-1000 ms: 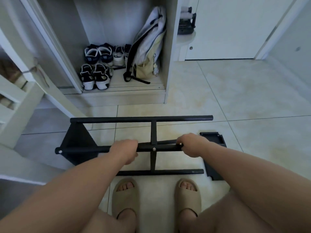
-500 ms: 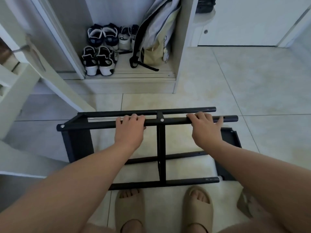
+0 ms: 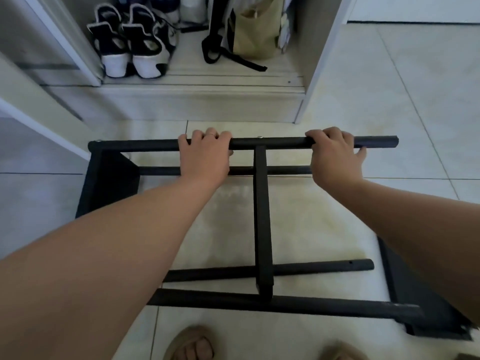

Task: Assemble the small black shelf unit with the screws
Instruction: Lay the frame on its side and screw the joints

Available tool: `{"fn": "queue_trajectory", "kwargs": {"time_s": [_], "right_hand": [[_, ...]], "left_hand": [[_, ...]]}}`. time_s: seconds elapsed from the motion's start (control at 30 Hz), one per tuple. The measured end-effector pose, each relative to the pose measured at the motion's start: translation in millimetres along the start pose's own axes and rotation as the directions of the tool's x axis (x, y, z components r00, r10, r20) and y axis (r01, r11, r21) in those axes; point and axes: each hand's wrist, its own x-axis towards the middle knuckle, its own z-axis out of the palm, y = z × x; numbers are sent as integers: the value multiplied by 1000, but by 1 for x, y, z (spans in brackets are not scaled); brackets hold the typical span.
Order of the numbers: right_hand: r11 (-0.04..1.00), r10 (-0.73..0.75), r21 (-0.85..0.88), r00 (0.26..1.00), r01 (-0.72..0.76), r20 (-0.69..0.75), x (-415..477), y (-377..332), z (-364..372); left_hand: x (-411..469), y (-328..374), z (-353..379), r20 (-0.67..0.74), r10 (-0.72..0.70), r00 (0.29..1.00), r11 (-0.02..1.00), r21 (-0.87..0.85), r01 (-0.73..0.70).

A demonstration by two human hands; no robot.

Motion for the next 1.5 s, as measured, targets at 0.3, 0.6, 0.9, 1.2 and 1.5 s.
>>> {"fn": "queue_trajectory", "kwargs": {"time_s": [0.3, 0.6, 0.9, 1.2, 1.5], "right_hand": [[987, -158, 6, 972, 159, 176, -5, 17, 13], [967, -159, -141, 938, 210, 307, -115, 81, -74], [996, 78, -63, 943, -61, 324, -251, 197, -127], [920, 349, 55, 873, -389, 340, -348, 292, -85], [789, 527, -12, 668, -614, 526, -384, 348, -18]], "left_hand": [[5, 0, 9, 94, -30, 995, 998, -52, 35], [-78, 91, -45, 249, 139, 958, 988, -99, -118], [-184, 237, -71, 217, 644, 734, 764, -246, -597], [-256, 326, -22, 272, 890, 366, 444, -334, -831], [-282, 372, 23, 426, 872, 240, 417, -391, -821]]}}
